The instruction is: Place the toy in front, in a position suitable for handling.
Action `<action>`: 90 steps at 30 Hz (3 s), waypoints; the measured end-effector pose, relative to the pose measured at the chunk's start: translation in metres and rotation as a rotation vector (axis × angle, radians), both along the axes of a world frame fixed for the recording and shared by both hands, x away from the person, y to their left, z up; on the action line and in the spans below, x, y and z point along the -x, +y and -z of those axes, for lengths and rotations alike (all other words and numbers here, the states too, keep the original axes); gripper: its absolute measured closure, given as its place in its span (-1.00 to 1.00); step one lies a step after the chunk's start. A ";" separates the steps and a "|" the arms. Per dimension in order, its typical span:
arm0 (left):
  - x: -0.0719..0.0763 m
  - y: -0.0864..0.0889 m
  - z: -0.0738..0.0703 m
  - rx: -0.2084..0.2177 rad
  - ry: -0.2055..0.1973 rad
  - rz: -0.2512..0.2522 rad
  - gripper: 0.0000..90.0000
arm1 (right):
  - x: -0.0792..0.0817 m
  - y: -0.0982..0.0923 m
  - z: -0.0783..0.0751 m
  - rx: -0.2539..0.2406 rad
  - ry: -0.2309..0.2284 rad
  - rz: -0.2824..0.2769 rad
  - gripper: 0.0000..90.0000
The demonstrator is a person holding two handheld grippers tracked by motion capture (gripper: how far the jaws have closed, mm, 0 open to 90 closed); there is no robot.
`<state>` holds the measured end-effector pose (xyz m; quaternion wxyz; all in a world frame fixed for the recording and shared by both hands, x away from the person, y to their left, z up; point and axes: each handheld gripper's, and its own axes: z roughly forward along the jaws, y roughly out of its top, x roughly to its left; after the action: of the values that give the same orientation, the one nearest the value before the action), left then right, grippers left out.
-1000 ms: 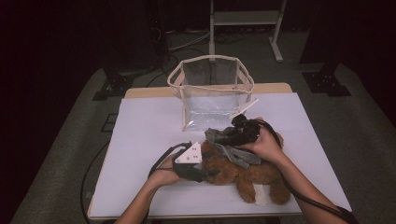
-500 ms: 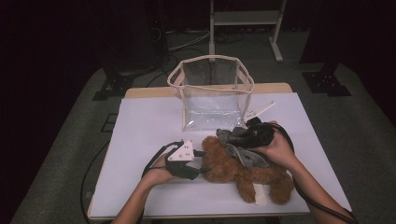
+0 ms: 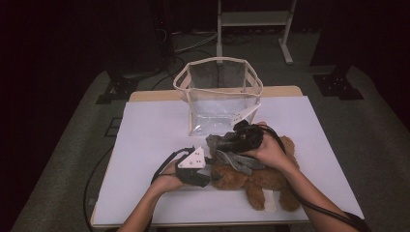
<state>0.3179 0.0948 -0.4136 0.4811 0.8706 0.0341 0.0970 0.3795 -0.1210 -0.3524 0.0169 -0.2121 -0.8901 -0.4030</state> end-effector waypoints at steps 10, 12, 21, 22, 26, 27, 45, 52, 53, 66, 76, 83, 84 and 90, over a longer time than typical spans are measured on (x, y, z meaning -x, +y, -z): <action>-0.003 0.001 -0.001 -0.001 -0.025 -0.022 0.06 | 0.008 -0.016 -0.003 0.003 -0.017 0.017 0.65; -0.003 0.001 -0.002 0.003 -0.023 -0.028 0.05 | 0.013 -0.028 -0.006 0.000 -0.015 0.028 0.65; -0.006 0.003 -0.005 0.004 -0.022 -0.036 0.02 | 0.018 -0.072 -0.006 -0.006 -0.006 0.111 0.65; -0.006 0.004 -0.006 0.009 -0.020 -0.037 0.01 | 0.019 -0.071 -0.004 -0.003 -0.004 0.105 0.65; -0.006 0.005 -0.012 0.040 -0.012 -0.035 -0.06 | 0.024 -0.062 0.003 -0.003 0.006 0.079 0.65; -0.005 0.004 -0.013 0.045 -0.015 -0.033 -0.08 | 0.026 -0.060 0.004 -0.004 0.007 0.073 0.65; -0.003 -0.001 -0.010 0.022 0.004 -0.012 -0.06 | 0.013 -0.078 -0.001 -0.011 -0.001 0.121 0.65; -0.004 0.000 -0.020 0.050 0.010 -0.015 -0.15 | 0.028 -0.067 0.008 -0.001 0.010 0.076 0.66; -0.005 -0.001 -0.022 0.044 0.007 -0.017 -0.18 | 0.030 -0.066 0.008 -0.003 0.005 0.071 0.66; -0.002 -0.010 -0.015 0.029 0.044 0.006 -0.11 | 0.027 -0.097 -0.010 -0.058 -0.029 0.126 0.65; -0.005 -0.010 -0.028 0.048 0.036 0.011 -0.26 | 0.038 -0.089 0.007 -0.026 0.000 0.092 0.66; -0.005 -0.021 -0.024 -0.021 0.037 0.025 -0.17 | 0.042 -0.105 0.002 -0.084 -0.009 0.109 0.66; -0.005 -0.021 -0.023 -0.020 0.039 0.026 -0.16 | 0.042 -0.113 -0.002 -0.103 -0.009 0.119 0.66; -0.005 -0.021 -0.024 -0.033 0.037 0.032 -0.15 | 0.049 -0.156 -0.029 -0.134 -0.034 0.186 0.65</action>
<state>0.3233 0.0736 -0.3896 0.4675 0.8805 0.0274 0.0736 0.3307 -0.2773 -0.3236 -0.0214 -0.2855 -0.8378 -0.4648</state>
